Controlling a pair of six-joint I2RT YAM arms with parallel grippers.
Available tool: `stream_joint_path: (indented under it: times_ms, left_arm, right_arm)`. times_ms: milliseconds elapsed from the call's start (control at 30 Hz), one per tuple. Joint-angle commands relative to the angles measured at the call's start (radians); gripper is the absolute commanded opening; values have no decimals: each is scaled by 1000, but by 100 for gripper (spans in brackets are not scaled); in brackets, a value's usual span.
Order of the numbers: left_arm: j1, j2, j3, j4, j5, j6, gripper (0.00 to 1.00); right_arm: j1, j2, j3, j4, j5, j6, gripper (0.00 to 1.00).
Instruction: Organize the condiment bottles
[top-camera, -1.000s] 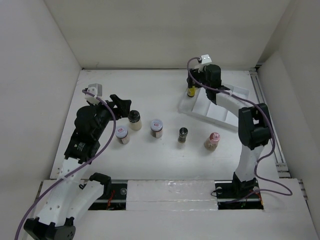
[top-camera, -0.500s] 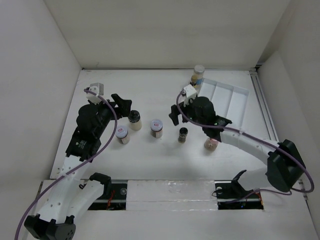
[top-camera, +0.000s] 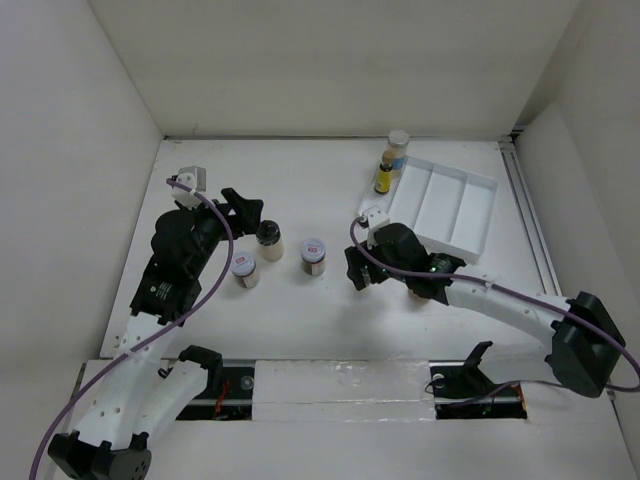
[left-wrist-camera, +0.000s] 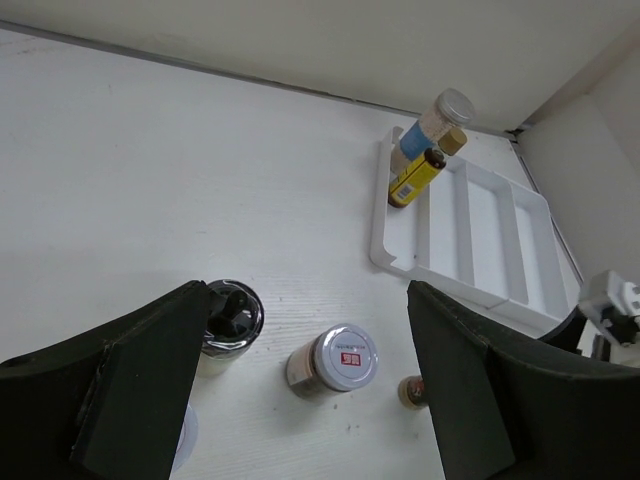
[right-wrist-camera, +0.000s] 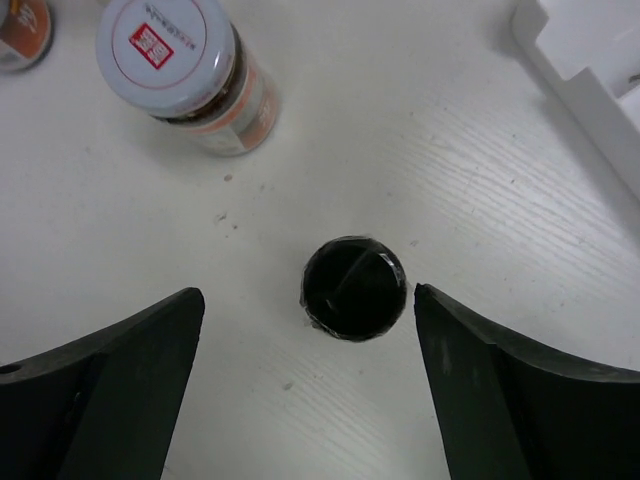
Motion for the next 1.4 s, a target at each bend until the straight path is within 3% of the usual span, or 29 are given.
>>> stream_joint_path:
  times_ms: [0,200,233,333,367,433,533,700,933,1367]
  left_arm:
    - [6,-13,7,42,18,1,76]
    - [6,-13,-2,42,32,1,76]
    - [6,-13,-2,42,32,1,76]
    - [6,-13,-2,42,23,1,76]
    - [6,-13,-2,42,23,1,76]
    - [6,-13,-2,42,23,1,76]
    - [6,-4,-2,42,23,1,76]
    - [6,7,7,42,46,1,76]
    - [6,-15,-2,51,24,1,76]
    - [6,-15,-2,42,26,1,76]
  right_arm:
    - [23,44,-1,-5,31,10,88]
    - [32,87,8,101,173,-21,74]
    - [32,105,8,110,192,-21,64]
    - [32,147,27,120,215,-21,47]
    - [32,147,27,120,215,-21,36]
    - [41,147,36,144,215,-32,31]
    - [29,134,94,167,252,-62,31]
    - [-130,144,213,268,165,-119,31]
    - [-270,300,349,325,112,-150,31]
    - [-355,564,453,334,54,-139,31]
